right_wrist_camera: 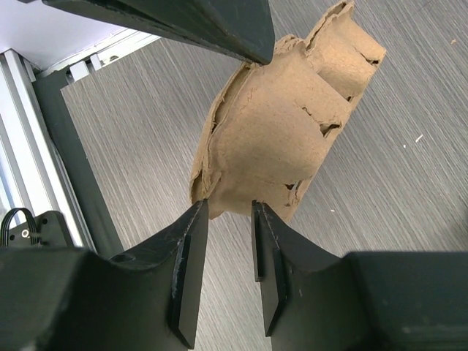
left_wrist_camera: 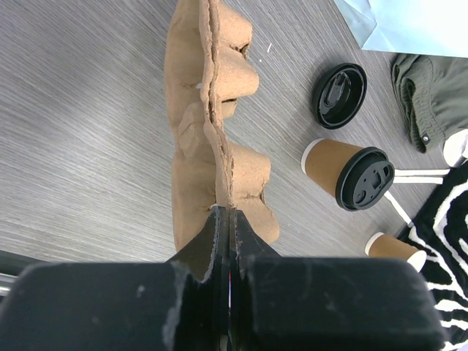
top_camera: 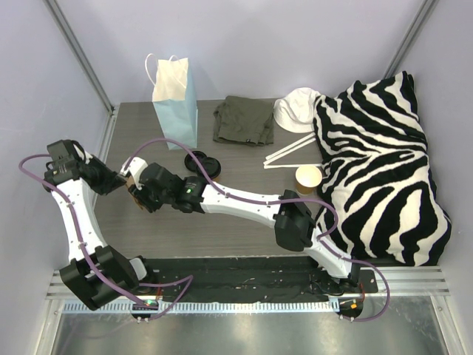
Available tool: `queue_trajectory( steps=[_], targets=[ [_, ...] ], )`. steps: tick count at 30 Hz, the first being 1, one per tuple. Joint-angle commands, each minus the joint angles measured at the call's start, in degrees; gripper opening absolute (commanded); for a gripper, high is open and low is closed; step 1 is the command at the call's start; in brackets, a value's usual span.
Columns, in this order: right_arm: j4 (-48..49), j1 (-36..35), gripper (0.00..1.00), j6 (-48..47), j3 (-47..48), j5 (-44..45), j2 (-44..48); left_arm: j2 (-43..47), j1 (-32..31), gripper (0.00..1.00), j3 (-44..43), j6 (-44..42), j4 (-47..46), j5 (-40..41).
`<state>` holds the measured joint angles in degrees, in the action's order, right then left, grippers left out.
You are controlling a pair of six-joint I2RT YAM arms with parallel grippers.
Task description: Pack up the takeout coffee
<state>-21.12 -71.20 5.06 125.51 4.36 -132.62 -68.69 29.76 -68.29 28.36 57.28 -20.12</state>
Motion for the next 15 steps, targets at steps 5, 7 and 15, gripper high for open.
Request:
queue_trajectory(
  steps=[5,7,15],
  targets=[
    [1.35,-0.43,0.38,1.09,3.33,-1.46,3.77,0.22,0.65,0.0,-0.17,0.91,-1.2,-1.5],
    [1.35,-0.43,0.38,1.09,3.51,-1.81,3.68,0.22,0.56,0.0,-0.09,0.82,-1.2,-1.59],
    [1.52,-0.43,0.36,0.13,3.34,-1.11,3.51,0.39,0.65,0.0,0.09,0.64,-1.2,-2.12]
  ],
)
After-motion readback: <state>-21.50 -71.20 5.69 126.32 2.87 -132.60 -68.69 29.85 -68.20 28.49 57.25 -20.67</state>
